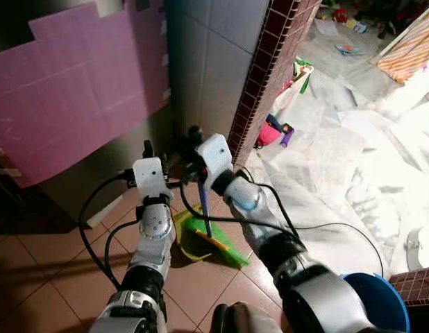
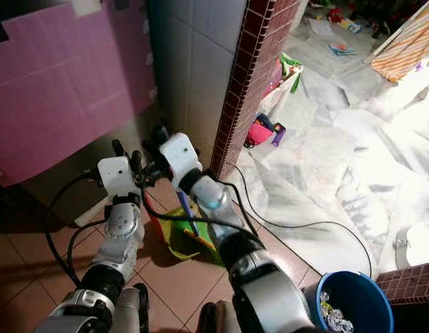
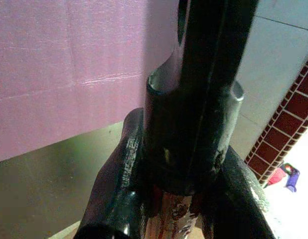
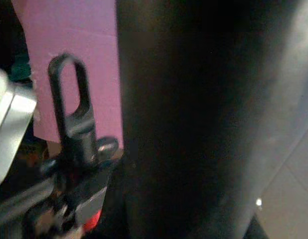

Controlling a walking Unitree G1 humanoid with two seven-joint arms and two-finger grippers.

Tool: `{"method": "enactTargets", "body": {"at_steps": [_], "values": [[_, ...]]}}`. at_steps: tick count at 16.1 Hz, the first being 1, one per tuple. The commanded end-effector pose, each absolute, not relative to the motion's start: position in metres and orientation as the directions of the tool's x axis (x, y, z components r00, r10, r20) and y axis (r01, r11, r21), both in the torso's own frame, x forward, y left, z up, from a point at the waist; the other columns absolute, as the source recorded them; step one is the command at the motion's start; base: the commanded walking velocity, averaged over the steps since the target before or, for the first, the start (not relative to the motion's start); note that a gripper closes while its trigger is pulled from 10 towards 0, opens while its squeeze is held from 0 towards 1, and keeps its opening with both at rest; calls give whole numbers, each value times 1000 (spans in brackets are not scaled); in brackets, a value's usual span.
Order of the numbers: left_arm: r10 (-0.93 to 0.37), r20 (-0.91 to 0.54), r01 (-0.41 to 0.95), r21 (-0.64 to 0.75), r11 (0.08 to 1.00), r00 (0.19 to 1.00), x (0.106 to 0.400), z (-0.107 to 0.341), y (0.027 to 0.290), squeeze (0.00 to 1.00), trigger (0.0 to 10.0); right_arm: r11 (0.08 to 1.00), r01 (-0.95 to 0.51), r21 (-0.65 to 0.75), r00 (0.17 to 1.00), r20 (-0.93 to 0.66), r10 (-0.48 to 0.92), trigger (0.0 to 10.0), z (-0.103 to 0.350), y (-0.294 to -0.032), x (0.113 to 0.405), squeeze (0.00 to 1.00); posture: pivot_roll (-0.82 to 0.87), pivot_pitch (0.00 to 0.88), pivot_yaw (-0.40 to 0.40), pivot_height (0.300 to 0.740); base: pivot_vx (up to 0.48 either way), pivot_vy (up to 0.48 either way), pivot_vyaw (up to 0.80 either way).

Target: Sweep floor

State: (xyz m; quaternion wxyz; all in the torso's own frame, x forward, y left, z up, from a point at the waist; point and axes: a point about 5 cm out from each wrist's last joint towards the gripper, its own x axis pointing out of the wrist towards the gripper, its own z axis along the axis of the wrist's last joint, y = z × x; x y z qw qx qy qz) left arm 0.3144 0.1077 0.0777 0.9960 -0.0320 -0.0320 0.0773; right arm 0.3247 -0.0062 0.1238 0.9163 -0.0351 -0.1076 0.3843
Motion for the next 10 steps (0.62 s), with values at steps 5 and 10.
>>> {"method": "enactTargets", "body": {"at_steps": [5,10], "values": [[37,-42,-40,-88,995,998,309,68,104,0,10000,577,-816,47,571,226,789,10000,143,-40,305,0,-45,80,-85,740,0,0,0],[33,-43,-35,-41,999,999,305,75,118,0,10000,521,-845,119,533,268,803,10000,176,-77,289,0,-52,51,-52,740,0,0,0]]}}
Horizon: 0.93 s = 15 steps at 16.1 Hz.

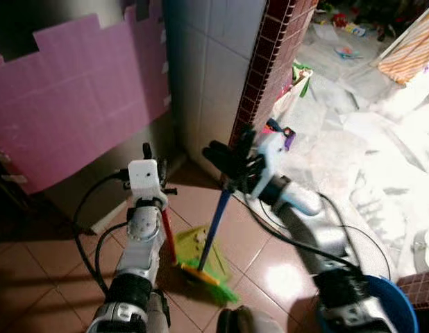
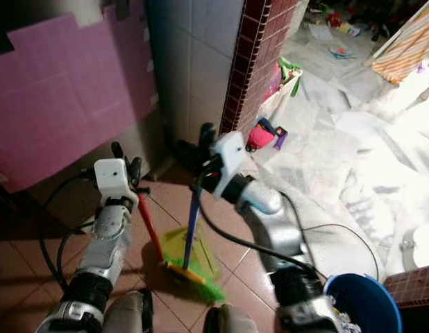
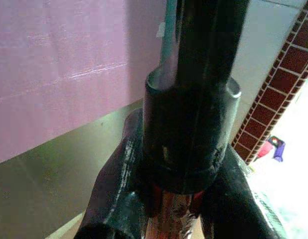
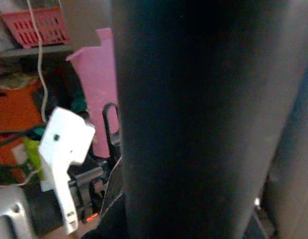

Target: Sweep floor

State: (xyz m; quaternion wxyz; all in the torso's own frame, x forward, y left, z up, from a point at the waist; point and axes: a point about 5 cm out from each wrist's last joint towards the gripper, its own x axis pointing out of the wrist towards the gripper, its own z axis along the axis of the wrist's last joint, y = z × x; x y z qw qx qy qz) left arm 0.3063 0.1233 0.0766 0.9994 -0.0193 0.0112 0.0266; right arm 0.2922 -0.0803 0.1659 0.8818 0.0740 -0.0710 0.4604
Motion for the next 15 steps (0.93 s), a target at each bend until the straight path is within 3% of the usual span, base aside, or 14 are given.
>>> {"method": "enactTargets", "body": {"at_steps": [1,4,8,10,12,14,15], "values": [[31,-41,-32,-43,999,999,304,76,118,0,10000,512,-851,120,524,278,805,10000,180,-79,290,0,-48,45,-50,740,0,0,0],[4,-95,-6,-25,1000,996,295,70,123,0,10000,415,-895,166,447,345,825,10000,209,-94,294,0,-31,9,-41,740,0,0,0],[11,-157,-7,25,1000,987,293,60,133,0,10000,404,-876,265,483,478,734,10000,244,-106,309,0,-21,0,-28,740,0,0,0],[9,-173,-3,35,999,985,292,60,135,0,10000,470,-821,325,570,518,637,10000,256,-121,325,0,-21,0,-18,740,0,0,0],[-15,-166,16,4,1000,986,293,62,134,0,10000,611,-739,284,660,486,572,10000,255,-133,335,0,-25,0,-9,740,0,0,0],[-62,-124,68,39,997,990,294,67,133,0,10000,816,-567,114,768,431,474,10000,244,-143,342,0,-29,0,-3,740,0,0,0],[-53,-136,58,38,998,989,295,66,134,0,10000,840,-535,87,781,430,453,10000,241,-145,342,0,-29,0,-3,740,0,0,0]]}}
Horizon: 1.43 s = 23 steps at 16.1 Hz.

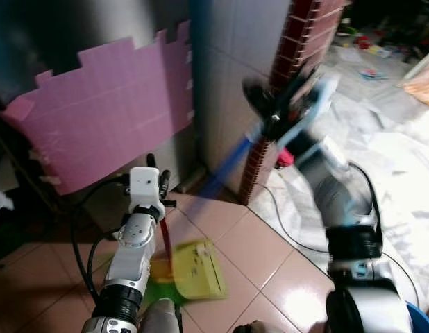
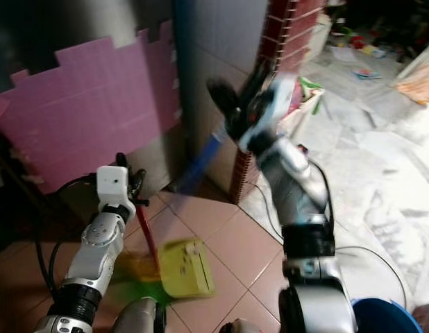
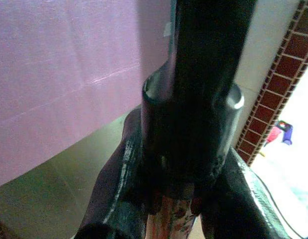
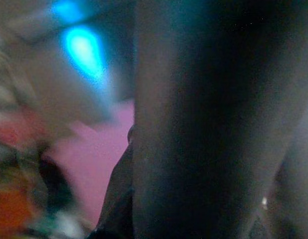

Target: Sweep floor

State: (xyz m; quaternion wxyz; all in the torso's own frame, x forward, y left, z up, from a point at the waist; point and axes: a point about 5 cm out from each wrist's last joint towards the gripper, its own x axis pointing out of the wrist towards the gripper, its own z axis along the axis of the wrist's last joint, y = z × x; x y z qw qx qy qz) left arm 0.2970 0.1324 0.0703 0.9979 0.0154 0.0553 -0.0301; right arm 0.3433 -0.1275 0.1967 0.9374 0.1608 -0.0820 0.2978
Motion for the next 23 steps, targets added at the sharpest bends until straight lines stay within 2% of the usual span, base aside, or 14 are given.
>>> {"method": "enactTargets", "body": {"at_steps": [1,3,7,9,10,11,13,14,16,18,20,22,23], "values": [[-44,-153,51,44,998,987,295,64,135,0,10000,862,-504,46,789,430,438,10000,238,-146,341,0,-29,0,1,740,0,0,0],[-43,-163,52,47,998,986,296,62,138,0,10000,874,-485,-26,794,406,453,10000,226,-146,338,0,-34,0,9,740,0,0,0],[-84,-158,90,30,996,984,300,64,130,0,10000,948,-317,0,883,365,295,10000,200,-154,343,0,-34,0,11,740,0,0,0],[-85,-156,91,32,995,984,300,64,130,0,10000,938,-346,-8,874,360,325,10000,196,-150,343,0,-34,0,12,740,0,0,0],[-83,-158,90,36,995,984,301,64,130,0,10000,927,-375,3,868,353,350,10000,194,-148,344,0,-32,0,12,740,0,0,0],[-69,-153,78,56,995,986,301,64,133,0,10000,884,-467,-3,841,307,445,10000,188,-142,343,0,-32,0,13,740,0,0,0],[-40,-148,52,74,996,988,302,65,141,0,10000,764,-623,-171,756,119,643,10000,169,-137,337,0,-33,0,13,740,0,0,0],[-36,-149,48,77,996,988,302,64,144,0,10000,747,-616,-250,766,31,642,10000,160,-142,339,0,-34,0,14,740,0,0,0],[-33,-146,46,89,995,989,302,64,145,0,10000,739,-622,-257,772,-42,635,10000,152,-147,341,0,-34,0,14,740,0,0,0],[-12,-106,24,117,993,994,304,69,147,0,10000,695,-658,-290,751,-180,636,10000,135,-154,339,0,-37,0,15,740,0,0,0],[11,-71,-2,135,991,997,306,75,150,0,10000,705,-644,-297,765,-204,611,10000,130,-157,340,0,-38,0,15,740,0,0,0],[19,-50,-13,122,992,999,309,80,151,0,10000,751,-521,-404,846,-130,517,10000,137,-162,348,0,-38,0,15,740,0,0,0],[9,-48,-4,113,994,999,309,80,150,0,10000,813,-391,-432,908,-35,418,10000,147,-168,355,0,-40,0,16,740,0,0,0]]}}
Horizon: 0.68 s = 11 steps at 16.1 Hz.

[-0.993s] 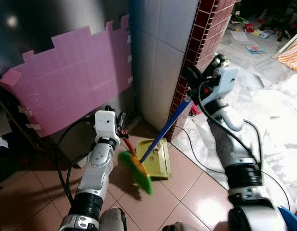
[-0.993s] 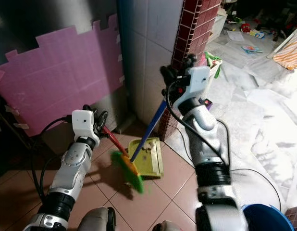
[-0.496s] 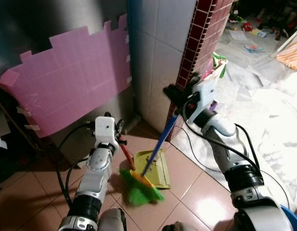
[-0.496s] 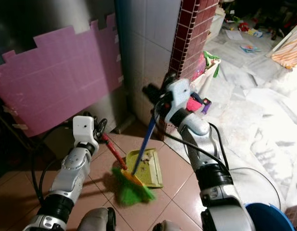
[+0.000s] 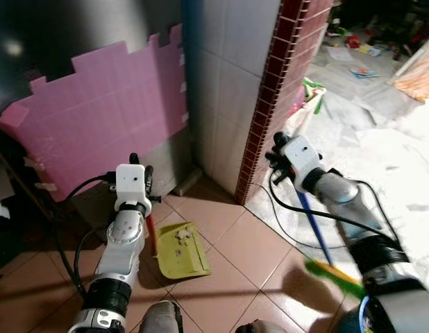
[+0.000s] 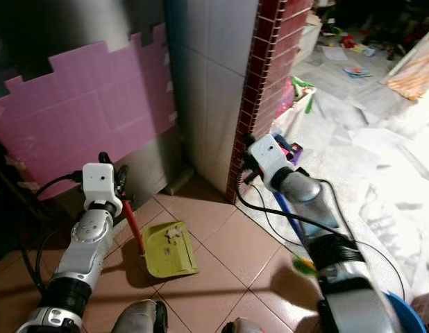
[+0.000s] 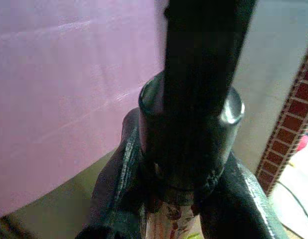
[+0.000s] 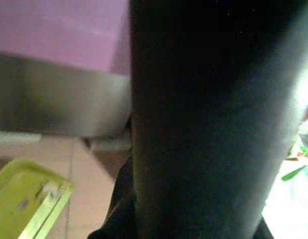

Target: Sweep floor

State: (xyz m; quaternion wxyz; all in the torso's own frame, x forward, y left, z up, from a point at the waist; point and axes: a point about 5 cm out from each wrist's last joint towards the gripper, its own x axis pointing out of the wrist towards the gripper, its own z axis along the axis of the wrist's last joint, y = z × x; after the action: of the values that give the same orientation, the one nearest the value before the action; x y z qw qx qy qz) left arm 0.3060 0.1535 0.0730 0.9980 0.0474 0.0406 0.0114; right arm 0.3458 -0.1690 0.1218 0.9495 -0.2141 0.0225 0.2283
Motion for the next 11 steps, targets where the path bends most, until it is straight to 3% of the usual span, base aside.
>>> {"method": "enactTargets", "body": {"at_steps": [1,4,5,10,11], "values": [[2,-51,3,104,995,999,309,80,149,0,10000,854,-326,-406,929,28,368,10000,153,-169,358,0,-38,0,16,740,0,0,0],[-75,-81,79,47,996,994,307,75,137,0,10000,931,-183,-317,967,110,228,10000,149,-173,356,0,-33,0,17,740,0,0,0],[-152,-130,152,-8,988,980,304,68,129,0,10000,970,-123,-211,985,89,145,10000,134,-174,353,0,-32,0,18,740,0,0,0],[-324,-103,316,-94,944,940,299,70,110,0,10000,997,73,-15,995,66,-71,10000,115,-164,345,0,-30,0,43,740,0,0,0],[-361,-92,352,-107,930,928,297,69,108,0,10000,996,-12,88,994,108,2,10000,117,-156,343,0,-38,0,66,740,0,0,0]]}}
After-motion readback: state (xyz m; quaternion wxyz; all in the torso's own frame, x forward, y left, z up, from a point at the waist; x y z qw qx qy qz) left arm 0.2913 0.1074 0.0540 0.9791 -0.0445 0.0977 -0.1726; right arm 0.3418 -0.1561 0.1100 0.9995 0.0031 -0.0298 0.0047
